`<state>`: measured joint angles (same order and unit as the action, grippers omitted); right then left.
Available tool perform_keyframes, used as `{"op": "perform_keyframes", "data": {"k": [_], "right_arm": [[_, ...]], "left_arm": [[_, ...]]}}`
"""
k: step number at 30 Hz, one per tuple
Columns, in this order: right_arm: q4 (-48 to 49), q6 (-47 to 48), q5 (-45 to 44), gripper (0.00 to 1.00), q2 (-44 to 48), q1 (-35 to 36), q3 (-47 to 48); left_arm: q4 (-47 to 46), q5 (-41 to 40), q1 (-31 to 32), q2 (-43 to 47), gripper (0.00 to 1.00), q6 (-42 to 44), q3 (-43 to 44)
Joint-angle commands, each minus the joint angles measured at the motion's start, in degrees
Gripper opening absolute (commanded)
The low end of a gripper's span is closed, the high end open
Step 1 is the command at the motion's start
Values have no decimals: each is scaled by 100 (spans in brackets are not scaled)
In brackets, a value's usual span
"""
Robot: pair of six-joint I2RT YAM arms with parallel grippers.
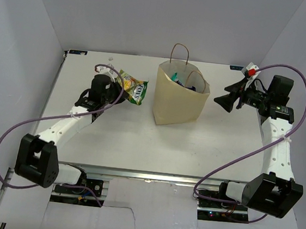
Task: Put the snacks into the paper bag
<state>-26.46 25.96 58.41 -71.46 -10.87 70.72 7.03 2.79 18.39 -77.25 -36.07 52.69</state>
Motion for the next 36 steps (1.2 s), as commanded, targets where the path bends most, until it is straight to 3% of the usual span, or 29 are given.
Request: {"op": "perform_keyframes", "data": {"k": [1, 5, 10, 17, 29, 36], "right_arm": [[-176, 454, 610, 82, 159, -29, 241], [-158, 437, 610, 82, 141, -20, 267], [-9, 296, 566, 82, 176, -20, 223], [44, 243, 505, 82, 273, -29, 171], [44, 226, 417, 82, 475, -20, -23], [53, 270, 373, 82, 519, -29, -137]], "left_arm": [[-520, 661, -11, 754, 0, 900, 92], [-360, 863, -11, 1238, 0, 1155, 443], [-369, 1608, -2, 1187, 0, 998, 1382], [-430, 2085, 375, 247, 0, 804, 2604], [-79, 1997, 1079, -2012, 0, 1383, 4643], [361, 2059, 1245, -2426, 1, 1621, 4998]]}}
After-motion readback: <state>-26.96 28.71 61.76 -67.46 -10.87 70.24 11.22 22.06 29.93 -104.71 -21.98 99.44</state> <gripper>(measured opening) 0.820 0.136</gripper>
